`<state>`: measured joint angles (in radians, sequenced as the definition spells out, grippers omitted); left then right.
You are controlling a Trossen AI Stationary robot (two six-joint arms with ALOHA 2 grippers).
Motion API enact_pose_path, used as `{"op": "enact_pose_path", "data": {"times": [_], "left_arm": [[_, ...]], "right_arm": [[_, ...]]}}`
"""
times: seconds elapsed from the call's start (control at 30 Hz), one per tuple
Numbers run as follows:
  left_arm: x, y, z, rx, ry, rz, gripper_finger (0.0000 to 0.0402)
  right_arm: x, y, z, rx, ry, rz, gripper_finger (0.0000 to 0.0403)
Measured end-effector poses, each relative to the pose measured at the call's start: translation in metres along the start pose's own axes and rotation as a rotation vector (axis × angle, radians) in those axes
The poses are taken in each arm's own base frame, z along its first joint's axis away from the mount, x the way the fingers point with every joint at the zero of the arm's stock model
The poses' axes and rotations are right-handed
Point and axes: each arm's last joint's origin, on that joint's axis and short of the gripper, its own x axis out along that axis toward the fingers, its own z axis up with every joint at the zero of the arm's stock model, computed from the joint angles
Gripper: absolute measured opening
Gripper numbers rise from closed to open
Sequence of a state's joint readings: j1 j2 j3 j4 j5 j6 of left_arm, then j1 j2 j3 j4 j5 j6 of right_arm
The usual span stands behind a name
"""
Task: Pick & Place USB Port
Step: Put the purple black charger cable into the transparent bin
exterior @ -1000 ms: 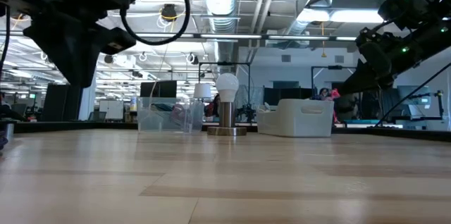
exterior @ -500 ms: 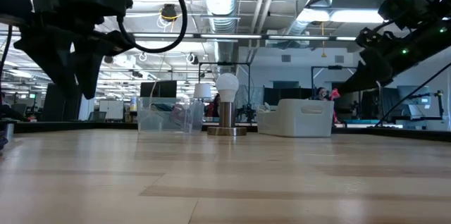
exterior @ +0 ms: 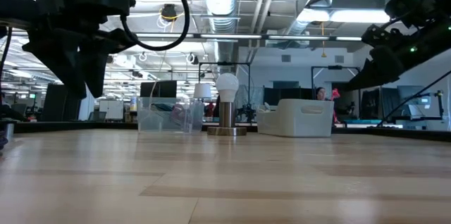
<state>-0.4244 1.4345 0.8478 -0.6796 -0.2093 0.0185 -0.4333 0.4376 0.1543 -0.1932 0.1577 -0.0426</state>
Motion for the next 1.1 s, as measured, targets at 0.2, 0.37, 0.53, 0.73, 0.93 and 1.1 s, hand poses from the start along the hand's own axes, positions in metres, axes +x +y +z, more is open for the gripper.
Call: {"op": "enact_pose_path", "data": {"times": [0.2, 0.37, 0.53, 0.73, 0.93, 1.1], "left_arm": [[0.000, 0.002, 0.000, -0.006, -0.002, 0.017, 0.0098], [0.001, 0.007, 0.000, -0.023, -0.002, 0.024, 0.0098], [0.002, 0.010, 0.000, -0.037, -0.001, 0.028, 0.0098], [0.002, 0.010, 0.001, -0.040, -0.008, 0.028, 0.0098], [0.002, 0.010, 0.002, -0.042, -0.019, 0.028, 0.0098], [0.002, 0.010, 0.003, -0.041, -0.031, 0.025, 0.0098]], "right_arm": [[-0.009, 0.002, 0.007, 0.056, -0.112, 0.088, 0.0075], [-0.023, 0.014, 0.019, 0.039, -0.284, 0.412, 0.0075], [-0.035, 0.022, 0.020, 0.003, -0.351, 0.539, 0.0075], [-0.034, 0.036, -0.001, -0.038, -0.416, 0.661, 0.0075], [-0.041, 0.040, -0.003, -0.050, -0.519, 0.731, 0.0075], [-0.040, 0.044, -0.004, -0.044, -0.481, 0.771, 0.0075]]}}
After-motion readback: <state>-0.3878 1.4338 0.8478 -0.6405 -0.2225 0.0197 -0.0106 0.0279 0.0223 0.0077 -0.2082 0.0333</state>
